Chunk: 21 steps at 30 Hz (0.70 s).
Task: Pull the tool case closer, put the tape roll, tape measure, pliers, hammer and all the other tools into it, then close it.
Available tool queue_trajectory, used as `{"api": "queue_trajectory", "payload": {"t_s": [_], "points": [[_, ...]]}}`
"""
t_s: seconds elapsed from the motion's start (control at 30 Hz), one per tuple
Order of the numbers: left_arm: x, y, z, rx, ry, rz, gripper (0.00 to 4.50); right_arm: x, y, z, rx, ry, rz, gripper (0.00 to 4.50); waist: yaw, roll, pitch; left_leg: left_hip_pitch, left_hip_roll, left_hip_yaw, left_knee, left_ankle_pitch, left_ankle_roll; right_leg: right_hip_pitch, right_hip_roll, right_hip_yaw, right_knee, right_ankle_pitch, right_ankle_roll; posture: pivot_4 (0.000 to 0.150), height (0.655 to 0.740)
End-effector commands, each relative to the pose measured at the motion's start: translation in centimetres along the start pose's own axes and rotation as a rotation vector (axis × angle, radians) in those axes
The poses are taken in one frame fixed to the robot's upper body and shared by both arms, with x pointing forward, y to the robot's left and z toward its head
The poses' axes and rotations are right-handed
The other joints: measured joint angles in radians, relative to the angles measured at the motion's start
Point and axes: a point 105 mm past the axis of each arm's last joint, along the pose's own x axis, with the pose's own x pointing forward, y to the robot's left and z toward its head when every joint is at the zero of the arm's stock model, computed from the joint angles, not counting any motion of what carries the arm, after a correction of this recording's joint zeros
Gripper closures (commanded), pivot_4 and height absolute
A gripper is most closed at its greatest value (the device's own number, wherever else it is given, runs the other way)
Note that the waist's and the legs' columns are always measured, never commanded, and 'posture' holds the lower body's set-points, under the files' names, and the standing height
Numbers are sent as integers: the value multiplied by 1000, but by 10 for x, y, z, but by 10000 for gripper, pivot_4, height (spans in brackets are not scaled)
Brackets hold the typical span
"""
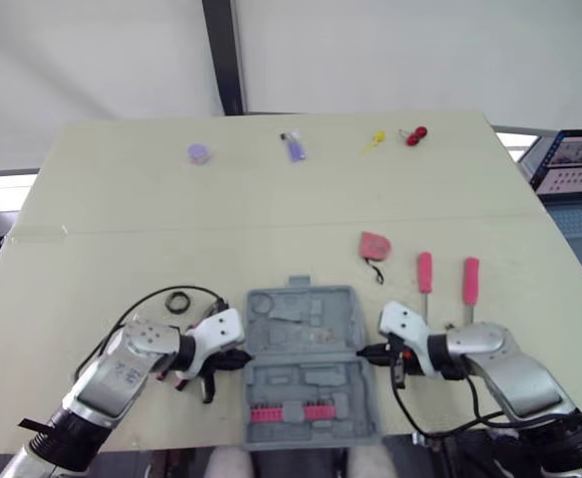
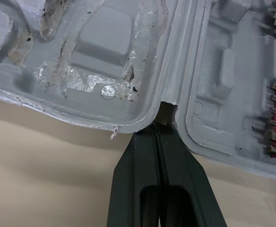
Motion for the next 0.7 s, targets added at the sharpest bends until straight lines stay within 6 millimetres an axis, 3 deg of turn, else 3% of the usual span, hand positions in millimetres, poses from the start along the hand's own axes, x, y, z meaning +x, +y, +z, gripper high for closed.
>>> {"api": "queue_trajectory", "payload": {"t_s": [0.03,0.7], "points": [[10,-21,-2,-10,3,-84,45000,3,17,13,-35,-50,53,44397,6,0,0,0,0,0,0,0,0,0,0,0,0,0,0,1500,7400],[8,-36,-12,-17,54,-154,45000,0,33,0,-9,3,99,44397,18,-1,-1,0,0,0,0,0,0,0,0,1,-1,0,0,1500,7400]]}}
